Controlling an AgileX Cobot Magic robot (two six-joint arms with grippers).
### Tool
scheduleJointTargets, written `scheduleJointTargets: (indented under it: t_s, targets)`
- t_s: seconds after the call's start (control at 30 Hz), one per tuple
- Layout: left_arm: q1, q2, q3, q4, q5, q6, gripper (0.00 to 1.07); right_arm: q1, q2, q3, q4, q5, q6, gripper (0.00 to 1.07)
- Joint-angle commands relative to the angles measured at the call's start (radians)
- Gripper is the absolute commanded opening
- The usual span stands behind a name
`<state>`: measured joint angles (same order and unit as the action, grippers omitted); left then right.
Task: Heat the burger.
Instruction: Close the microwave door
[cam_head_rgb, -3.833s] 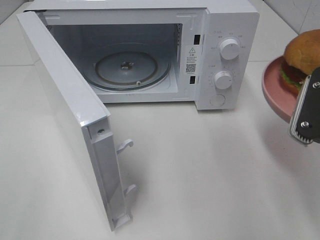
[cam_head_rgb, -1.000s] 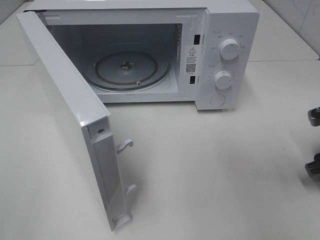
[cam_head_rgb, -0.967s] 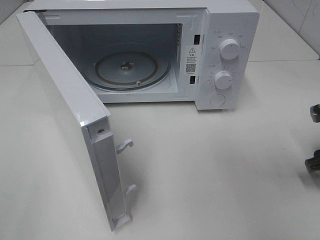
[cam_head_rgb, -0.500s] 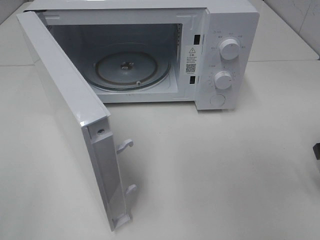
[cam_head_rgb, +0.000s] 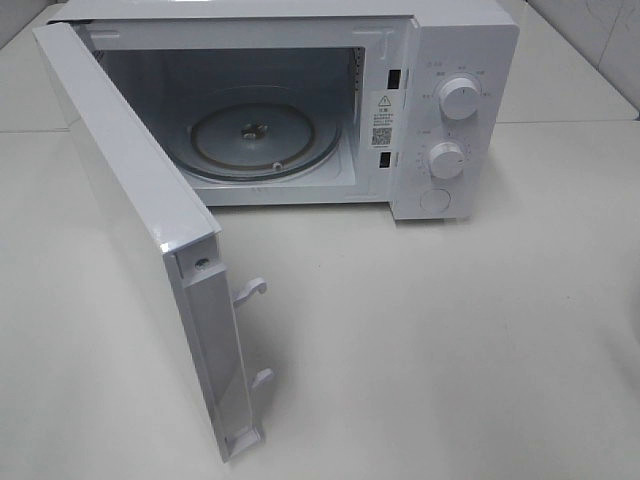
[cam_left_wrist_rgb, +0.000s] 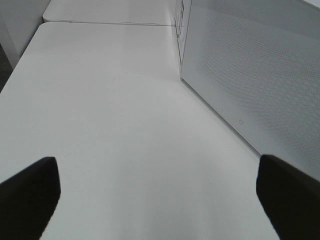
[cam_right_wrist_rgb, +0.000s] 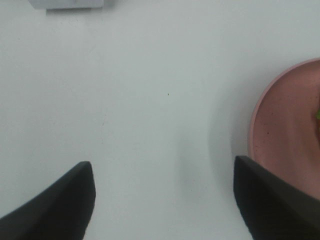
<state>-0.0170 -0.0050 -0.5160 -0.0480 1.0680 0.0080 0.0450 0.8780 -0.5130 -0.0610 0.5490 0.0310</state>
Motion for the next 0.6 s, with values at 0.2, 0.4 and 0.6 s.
scheduleJointTargets:
  t_s: [0.2, 0.4, 0.6]
  targets:
    - [0.001, -0.004, -0.002, -0.003, 0.004, -0.008, 1.01, -0.001, -0.225, -0.001, 0.012, 0.119, 0.017, 0.76]
    - [0.001, -0.004, -0.002, -0.003, 0.004, -0.008, 1.01, -0.001, -0.446, -0.001, 0.043, 0.26, 0.001, 0.76]
    - [0.001, -0.004, -0.002, -0.003, 0.004, -0.008, 1.01, -0.001, -0.616, -0.001, 0.046, 0.269, -0.014, 0.76]
